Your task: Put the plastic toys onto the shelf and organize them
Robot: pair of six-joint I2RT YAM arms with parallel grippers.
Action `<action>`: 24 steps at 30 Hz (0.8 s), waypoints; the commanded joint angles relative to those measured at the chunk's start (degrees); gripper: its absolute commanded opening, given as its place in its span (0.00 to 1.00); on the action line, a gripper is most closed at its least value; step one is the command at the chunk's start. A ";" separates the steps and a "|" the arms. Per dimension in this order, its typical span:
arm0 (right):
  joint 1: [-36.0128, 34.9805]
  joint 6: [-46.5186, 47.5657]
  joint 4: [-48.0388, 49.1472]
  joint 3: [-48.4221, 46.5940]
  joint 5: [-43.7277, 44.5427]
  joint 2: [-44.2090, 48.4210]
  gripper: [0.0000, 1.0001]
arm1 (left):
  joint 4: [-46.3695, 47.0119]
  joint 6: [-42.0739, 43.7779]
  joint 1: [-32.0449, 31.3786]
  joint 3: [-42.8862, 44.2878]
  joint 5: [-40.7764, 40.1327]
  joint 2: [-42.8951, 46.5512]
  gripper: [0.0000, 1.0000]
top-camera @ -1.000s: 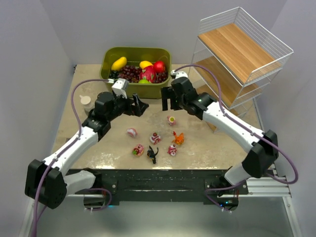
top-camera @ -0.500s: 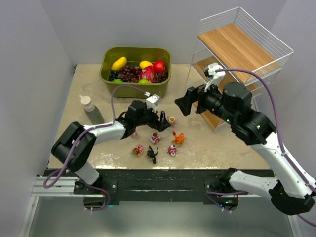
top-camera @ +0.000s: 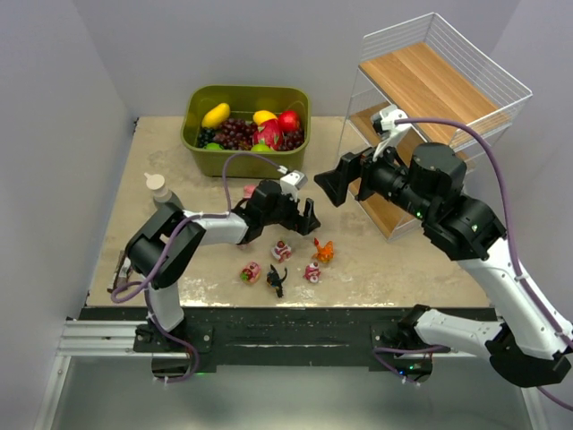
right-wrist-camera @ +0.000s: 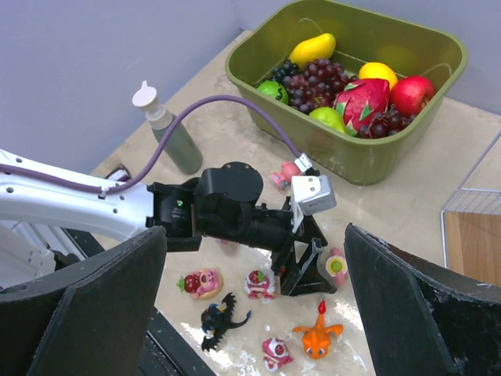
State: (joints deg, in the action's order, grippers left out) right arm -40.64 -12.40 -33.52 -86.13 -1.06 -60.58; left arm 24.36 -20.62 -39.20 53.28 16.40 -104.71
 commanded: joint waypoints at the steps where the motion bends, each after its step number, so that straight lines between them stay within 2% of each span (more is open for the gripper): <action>1: -0.14 0.54 -0.49 -1.33 0.53 1.69 0.99 | 0.96 -1.44 -0.79 3.50 -4.53 -2.34 0.96; 13: -0.05 1.07 -1.81 -0.71 3.78 2.74 0.99 | -0.19 -7.94 -1.40 6.31 -8.67 -5.51 0.79; 18: -0.14 1.42 -2.34 -0.88 4.49 3.10 0.99 | -1.24 -9.43 -2.28 6.93 -9.29 -6.39 0.77; 24: -0.14 1.59 -2.78 -0.53 5.01 3.27 0.99 | -1.86 -10.23 -2.46 7.37 -10.16 -6.74 0.69</action>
State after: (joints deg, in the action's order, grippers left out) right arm -40.64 -11.90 -36.34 -86.13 2.52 -58.39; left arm 21.67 -29.47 -41.36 58.41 8.14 -111.20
